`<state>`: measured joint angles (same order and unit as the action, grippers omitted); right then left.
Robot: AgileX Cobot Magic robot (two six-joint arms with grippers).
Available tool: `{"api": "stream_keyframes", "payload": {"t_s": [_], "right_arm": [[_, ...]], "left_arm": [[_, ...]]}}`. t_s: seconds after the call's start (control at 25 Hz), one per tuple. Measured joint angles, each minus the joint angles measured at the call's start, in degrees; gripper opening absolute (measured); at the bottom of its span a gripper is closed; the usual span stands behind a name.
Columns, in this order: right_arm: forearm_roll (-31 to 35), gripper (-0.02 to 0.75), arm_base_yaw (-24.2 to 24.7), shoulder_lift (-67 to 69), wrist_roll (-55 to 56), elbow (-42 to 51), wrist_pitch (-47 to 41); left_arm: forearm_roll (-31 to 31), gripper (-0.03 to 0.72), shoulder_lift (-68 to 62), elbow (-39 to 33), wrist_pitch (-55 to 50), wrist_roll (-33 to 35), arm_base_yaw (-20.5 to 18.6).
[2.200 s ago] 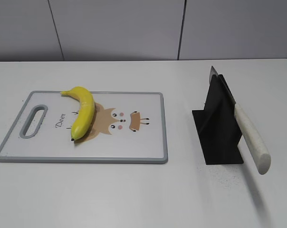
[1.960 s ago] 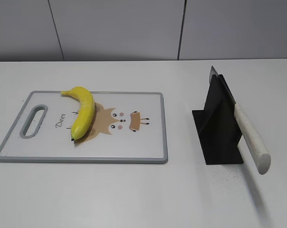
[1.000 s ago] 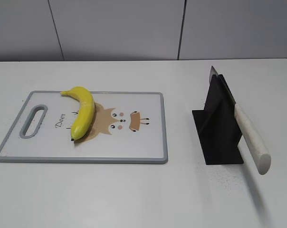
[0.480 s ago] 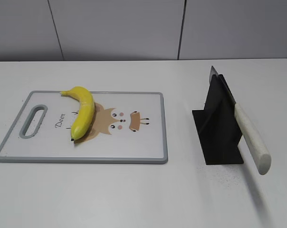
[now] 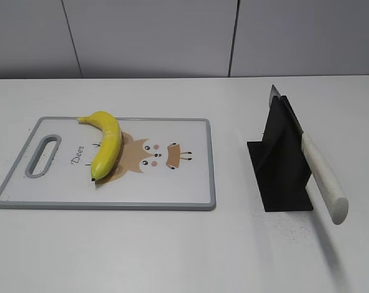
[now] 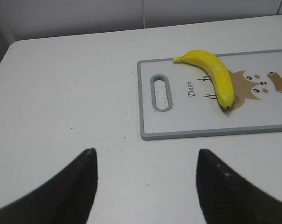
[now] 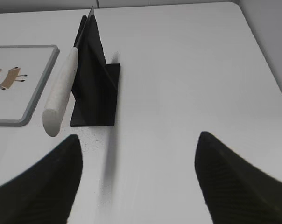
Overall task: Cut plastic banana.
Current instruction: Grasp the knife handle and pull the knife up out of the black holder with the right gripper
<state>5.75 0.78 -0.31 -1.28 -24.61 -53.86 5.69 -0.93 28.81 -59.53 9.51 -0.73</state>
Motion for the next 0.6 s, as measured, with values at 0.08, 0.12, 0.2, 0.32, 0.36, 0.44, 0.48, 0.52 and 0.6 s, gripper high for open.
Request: {"api": "stream_keyframes", "payload": {"t_s": [0.08, 0.12, 0.2, 0.32, 0.36, 0.44, 0.48, 0.52, 0.6], "right_arm": [[-0.1, 0.589, 0.0, 0.1, -1.0, -1.1, 0.0], [-0.4, 0.589, 0.0, 0.5, -1.2, -1.8, -0.1], [-1.1, 0.589, 0.0, 2.5, -1.4, -3.3, -0.6], [-1.2, 0.589, 0.0, 7.9, -1.5, -6.1, -3.5], [-1.2, 0.589, 0.0, 10.3, -1.5, -7.0, -4.9], [-1.2, 0.589, 0.0, 14.9, -1.5, -9.1, -7.7], [-1.2, 0.589, 0.0, 17.4, -1.0, -10.1, -9.3], [-1.2, 0.589, 0.0, 19.7, 0.1, -10.9, -10.9], [-1.2, 0.589, -0.2, 23.3, 1.3, -12.7, -13.3]], "left_arm": [[0.0, 0.654, 0.0, 0.0, 0.0, 0.0, 0.0], [0.0, 0.659, 0.0, 0.0, 0.0, 0.0, 0.0], [0.0, 0.661, 0.0, 0.0, 0.0, 0.0, 0.0], [0.0, 0.664, 0.0, 0.0, 0.0, 0.0, 0.0], [0.0, 0.663, 0.0, 0.0, 0.0, 0.0, 0.0], [0.0, 0.654, 0.0, 0.0, 0.0, 0.0, 0.0], [-0.1, 0.645, 0.0, 0.0, 0.0, 0.0, 0.0], [-0.2, 0.634, 0.0, 0.0, 0.0, 0.0, 0.0], [-0.2, 0.617, 0.0, 0.0, 0.0, 0.0, 0.0]]}}
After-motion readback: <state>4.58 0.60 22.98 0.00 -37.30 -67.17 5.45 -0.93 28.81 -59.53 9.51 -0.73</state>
